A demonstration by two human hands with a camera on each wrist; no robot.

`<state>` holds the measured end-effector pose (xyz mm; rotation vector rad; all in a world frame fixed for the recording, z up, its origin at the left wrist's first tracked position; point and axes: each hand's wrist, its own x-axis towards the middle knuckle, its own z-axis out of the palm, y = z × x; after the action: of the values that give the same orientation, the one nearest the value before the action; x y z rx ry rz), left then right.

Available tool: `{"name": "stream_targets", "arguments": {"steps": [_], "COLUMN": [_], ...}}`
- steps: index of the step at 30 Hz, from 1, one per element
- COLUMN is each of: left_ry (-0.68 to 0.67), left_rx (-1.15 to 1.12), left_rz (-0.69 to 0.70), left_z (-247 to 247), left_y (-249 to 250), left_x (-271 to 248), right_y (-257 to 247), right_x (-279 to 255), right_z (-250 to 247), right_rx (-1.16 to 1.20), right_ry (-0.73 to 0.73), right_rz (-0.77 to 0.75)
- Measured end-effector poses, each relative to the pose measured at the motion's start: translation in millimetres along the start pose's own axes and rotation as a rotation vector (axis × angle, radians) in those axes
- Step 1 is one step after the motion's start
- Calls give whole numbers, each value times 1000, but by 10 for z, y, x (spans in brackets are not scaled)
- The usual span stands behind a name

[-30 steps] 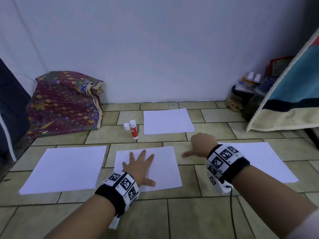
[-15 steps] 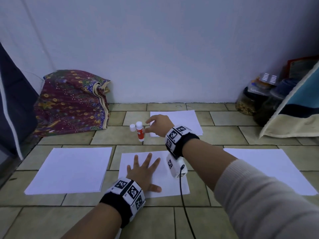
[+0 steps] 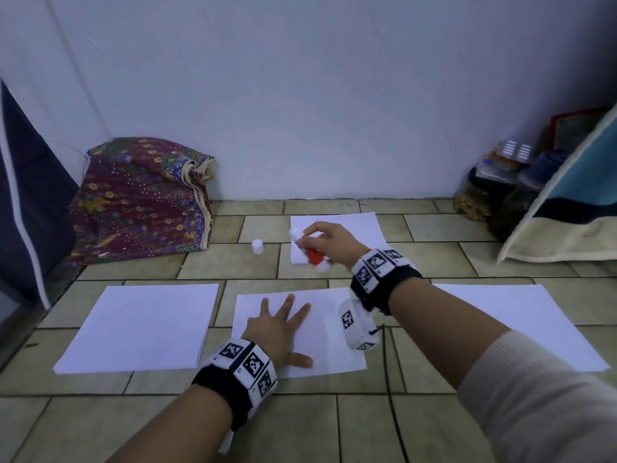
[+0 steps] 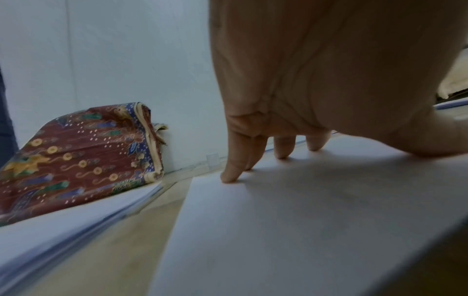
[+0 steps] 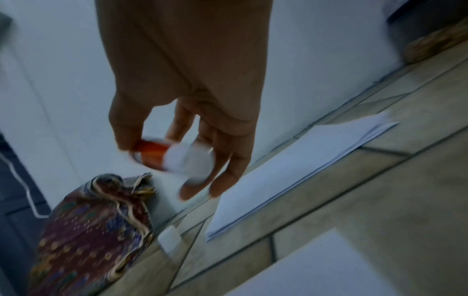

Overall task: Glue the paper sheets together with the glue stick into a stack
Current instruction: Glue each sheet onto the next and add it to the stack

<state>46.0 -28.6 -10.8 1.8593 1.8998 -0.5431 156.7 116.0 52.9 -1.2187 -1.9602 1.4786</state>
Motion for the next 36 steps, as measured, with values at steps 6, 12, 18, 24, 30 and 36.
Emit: {"name": "stream_targets", "arguments": {"steps": [6, 12, 18, 24, 30, 36], "left_ry": [-25, 1, -12, 43, 78, 66], "left_rx": [89, 140, 205, 311, 200, 142], "left_rz": [-29, 5, 69, 102, 169, 130], "left_z": [-136, -284, -423, -517, -434, -420], "left_y": [140, 228, 211, 245, 214, 219], "left_x": [32, -68, -110, -19, 100, 187], "right_y": [137, 287, 365, 379, 419, 392], "right_x": [-320, -430, -507, -456, -372, -282], "right_z": [-446, -615, -573, -401, -217, -74], "right_rx": [-142, -176, -88, -129, -187, -225], "right_ry": [130, 135, 160, 173, 231, 234], "right_rz": [88, 94, 17, -28, -20, -43]}}
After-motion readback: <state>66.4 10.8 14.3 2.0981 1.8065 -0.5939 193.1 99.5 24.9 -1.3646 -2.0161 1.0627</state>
